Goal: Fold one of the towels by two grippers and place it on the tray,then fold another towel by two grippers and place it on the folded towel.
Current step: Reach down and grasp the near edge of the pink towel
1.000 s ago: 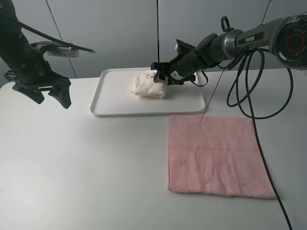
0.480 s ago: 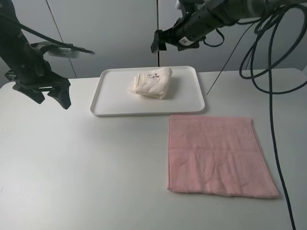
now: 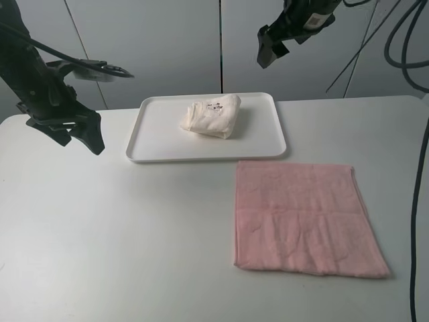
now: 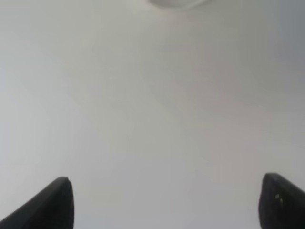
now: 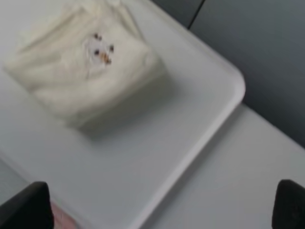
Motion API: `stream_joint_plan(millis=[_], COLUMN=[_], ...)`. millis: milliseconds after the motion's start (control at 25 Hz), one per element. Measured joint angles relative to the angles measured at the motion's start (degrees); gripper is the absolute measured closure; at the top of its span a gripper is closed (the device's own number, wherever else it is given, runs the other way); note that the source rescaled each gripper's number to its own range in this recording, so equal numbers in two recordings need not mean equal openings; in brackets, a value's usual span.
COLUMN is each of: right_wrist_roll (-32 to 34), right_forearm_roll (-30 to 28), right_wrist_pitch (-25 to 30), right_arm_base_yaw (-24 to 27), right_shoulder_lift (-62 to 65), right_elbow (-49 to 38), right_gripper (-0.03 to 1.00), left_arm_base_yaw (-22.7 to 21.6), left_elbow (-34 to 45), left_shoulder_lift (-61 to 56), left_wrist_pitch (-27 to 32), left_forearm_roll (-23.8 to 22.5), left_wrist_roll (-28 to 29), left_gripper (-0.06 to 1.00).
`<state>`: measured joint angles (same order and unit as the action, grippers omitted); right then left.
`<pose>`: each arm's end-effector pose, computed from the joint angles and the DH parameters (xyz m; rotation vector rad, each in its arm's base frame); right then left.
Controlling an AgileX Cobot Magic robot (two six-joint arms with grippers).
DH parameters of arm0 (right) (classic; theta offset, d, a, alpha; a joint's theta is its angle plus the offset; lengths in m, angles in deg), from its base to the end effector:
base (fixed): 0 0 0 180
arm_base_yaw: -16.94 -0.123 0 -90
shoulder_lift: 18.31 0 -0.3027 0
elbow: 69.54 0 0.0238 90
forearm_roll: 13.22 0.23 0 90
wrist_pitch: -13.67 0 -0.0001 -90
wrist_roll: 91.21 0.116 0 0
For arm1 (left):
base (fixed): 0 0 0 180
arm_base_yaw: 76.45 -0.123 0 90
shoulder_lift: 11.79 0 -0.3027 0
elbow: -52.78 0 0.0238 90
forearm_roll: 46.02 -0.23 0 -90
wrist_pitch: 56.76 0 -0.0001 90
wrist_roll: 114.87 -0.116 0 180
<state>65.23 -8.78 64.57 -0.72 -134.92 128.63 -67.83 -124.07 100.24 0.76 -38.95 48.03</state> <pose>0.4035 0.1358 0.2839 -0.8767 2.4511 0.0589 0.3410 -0.0639 0.2129 0.5808 2.9464 -0.1482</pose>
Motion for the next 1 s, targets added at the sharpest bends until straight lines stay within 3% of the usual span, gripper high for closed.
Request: stream_joint_plan(millis=[120,280,480,640,760,1000], right_wrist_roll=[2.3,3.0,3.1,0.6,-5.3,-15.2], right_forearm_roll=[-1.4,-1.9,-1.9,-2.2,-2.8,-1.4], right_wrist_pitch=[-1.9,-8.4,-11.4,-7.1,-1.6,9.3], right_arm_base_yaw=[1.8,2.4,2.4,2.4,2.4,2.4], right_shoulder_lift=[4.9,14.6,23.9,26.2,26.3,26.4], right_elbow=[-9.6,-25.4,-38.1,-40.8,-40.8,-41.3], right_gripper=[-0.03,-0.03,-0.03,-0.03,-0.03,-0.03], left_arm_base_yaw=[0.0,0.6,7.9,16.7,22.0,29.2], left_elbow=[0.0,0.0,0.0,0.0,0.0,0.0], left_shoulder_lift=[0.0,0.0,0.1,1.3,2.1,2.5], left_wrist_pitch=[0.0,0.0,-0.5,-2.4,-4.5,-7.9], left_forearm_roll=[2.6,5.1,5.8,3.8,1.7,-0.1], left_wrist_roll=[-1.9,-5.3,-10.4,-12.0,-12.2,-12.9], left_gripper=[-0.05,-0.05,-0.05,-0.05,-0.05,-0.05])
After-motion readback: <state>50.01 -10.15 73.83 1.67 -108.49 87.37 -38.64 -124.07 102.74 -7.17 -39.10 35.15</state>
